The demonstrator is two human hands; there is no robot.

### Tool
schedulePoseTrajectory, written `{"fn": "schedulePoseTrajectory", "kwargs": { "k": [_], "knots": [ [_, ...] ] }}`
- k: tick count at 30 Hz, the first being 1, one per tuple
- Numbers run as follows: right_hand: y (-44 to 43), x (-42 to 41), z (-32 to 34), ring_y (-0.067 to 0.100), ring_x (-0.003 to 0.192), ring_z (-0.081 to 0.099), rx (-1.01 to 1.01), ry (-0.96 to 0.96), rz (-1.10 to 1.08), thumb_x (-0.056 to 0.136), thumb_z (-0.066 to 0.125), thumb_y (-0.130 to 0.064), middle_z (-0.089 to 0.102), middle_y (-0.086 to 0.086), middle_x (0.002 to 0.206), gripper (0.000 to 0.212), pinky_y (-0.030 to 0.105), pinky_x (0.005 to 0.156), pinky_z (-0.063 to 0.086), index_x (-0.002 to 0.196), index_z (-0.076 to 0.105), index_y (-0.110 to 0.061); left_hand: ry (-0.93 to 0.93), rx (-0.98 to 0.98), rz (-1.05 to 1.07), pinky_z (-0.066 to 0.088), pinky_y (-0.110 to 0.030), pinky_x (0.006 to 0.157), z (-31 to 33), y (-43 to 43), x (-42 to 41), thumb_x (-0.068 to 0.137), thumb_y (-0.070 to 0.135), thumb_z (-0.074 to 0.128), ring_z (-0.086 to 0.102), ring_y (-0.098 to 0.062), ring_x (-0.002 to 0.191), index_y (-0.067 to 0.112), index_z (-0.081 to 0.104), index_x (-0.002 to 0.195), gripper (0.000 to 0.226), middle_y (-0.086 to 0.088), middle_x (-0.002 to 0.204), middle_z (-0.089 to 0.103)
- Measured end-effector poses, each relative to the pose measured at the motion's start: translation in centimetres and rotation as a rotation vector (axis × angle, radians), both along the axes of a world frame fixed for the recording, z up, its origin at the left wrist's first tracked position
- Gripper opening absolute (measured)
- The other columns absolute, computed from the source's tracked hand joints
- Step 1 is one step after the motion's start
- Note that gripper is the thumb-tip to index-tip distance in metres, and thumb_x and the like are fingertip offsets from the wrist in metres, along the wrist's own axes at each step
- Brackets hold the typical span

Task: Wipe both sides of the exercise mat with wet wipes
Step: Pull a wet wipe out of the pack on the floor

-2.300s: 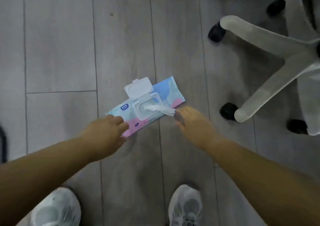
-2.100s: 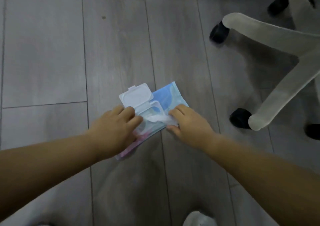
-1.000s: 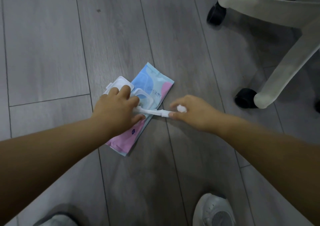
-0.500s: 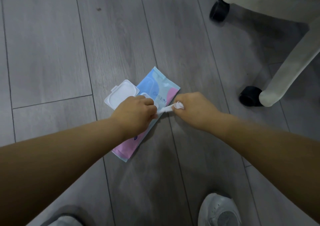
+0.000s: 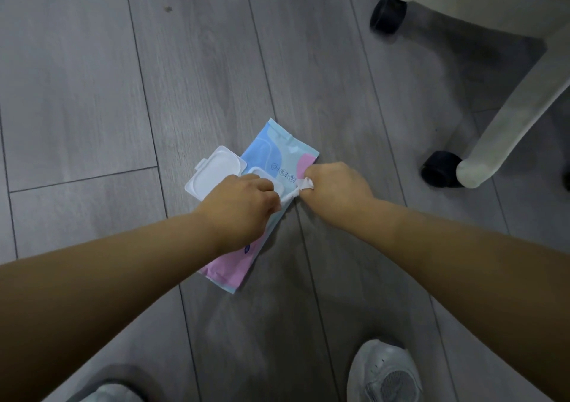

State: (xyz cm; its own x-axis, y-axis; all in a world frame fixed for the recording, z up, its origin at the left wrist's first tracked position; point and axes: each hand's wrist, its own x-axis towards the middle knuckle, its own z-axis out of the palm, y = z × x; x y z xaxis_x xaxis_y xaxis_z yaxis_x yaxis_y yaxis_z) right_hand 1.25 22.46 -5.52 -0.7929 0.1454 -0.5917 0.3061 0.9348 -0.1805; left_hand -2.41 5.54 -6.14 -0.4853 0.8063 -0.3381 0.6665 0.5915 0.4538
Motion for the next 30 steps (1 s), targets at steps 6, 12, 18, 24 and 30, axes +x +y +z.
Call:
{"fn": "schedulePoseTrajectory", "kwargs": {
  "k": [6,12,18,24,30],
  "knots": [
    [2.7,0.3,0.3,0.023,0.077,0.055,-0.041,-0.095,-0.028,0.096,0.047,-0.029,0.055,0.004,0.081,0.029,0.026,0.064,0.038,0.071,0.051,-0.015,-0.02,-0.004,0.02,0.038,-0.021,0.076,-0.4,-1.1,0.1,0.095,0.023,0.049,0.044,-0.009,0.086,0.017,0.066,0.111,0.024,0.001,0.107,0.061],
    [1.9,0.6,1.7,0.008,0.095,0.057,-0.622,-0.071,-0.159,0.085,0.062,-0.029,0.061,-0.009,0.107,0.026,0.024,0.079,0.051,0.11,0.063,-0.024,0.016,-0.041,0.092,0.05,-0.037,0.081,-0.2,-0.5,-0.5,0.098,0.03,0.042,0.055,-0.018,0.093,0.016,0.061,0.112,0.028,-0.001,0.106,0.06],
    [1.9,1.1,1.8,0.012,0.07,0.053,-0.409,-0.085,-0.104,0.088,0.06,-0.041,0.059,-0.002,0.076,0.023,0.026,0.062,0.042,0.078,0.062,-0.02,0.0,-0.066,0.124,0.051,-0.036,0.08,0.0,-0.4,-0.6,0.098,0.037,0.039,0.056,-0.016,0.088,0.019,0.062,0.111,0.031,0.0,0.101,0.062],
    [1.2,0.9,1.0,0.015,0.064,0.048,-0.159,-0.02,-0.049,0.095,0.049,-0.034,0.049,-0.005,0.067,0.029,0.025,0.051,0.032,0.068,0.052,-0.023,-0.022,-0.091,0.059,0.05,-0.031,0.083,0.7,0.1,0.1,0.098,0.028,0.044,0.053,-0.014,0.091,0.022,0.06,0.112,0.022,0.004,0.105,0.059],
    [0.3,0.4,0.2,0.021,0.073,0.052,0.031,0.003,0.003,0.094,0.048,-0.029,0.053,0.0,0.078,0.017,0.025,0.056,0.036,0.082,0.053,-0.02,0.0,-0.109,0.034,0.049,-0.032,0.076,0.6,1.2,0.2,0.095,0.019,0.047,0.05,-0.016,0.087,0.02,0.059,0.104,0.015,0.003,0.098,0.056]
  ]
}}
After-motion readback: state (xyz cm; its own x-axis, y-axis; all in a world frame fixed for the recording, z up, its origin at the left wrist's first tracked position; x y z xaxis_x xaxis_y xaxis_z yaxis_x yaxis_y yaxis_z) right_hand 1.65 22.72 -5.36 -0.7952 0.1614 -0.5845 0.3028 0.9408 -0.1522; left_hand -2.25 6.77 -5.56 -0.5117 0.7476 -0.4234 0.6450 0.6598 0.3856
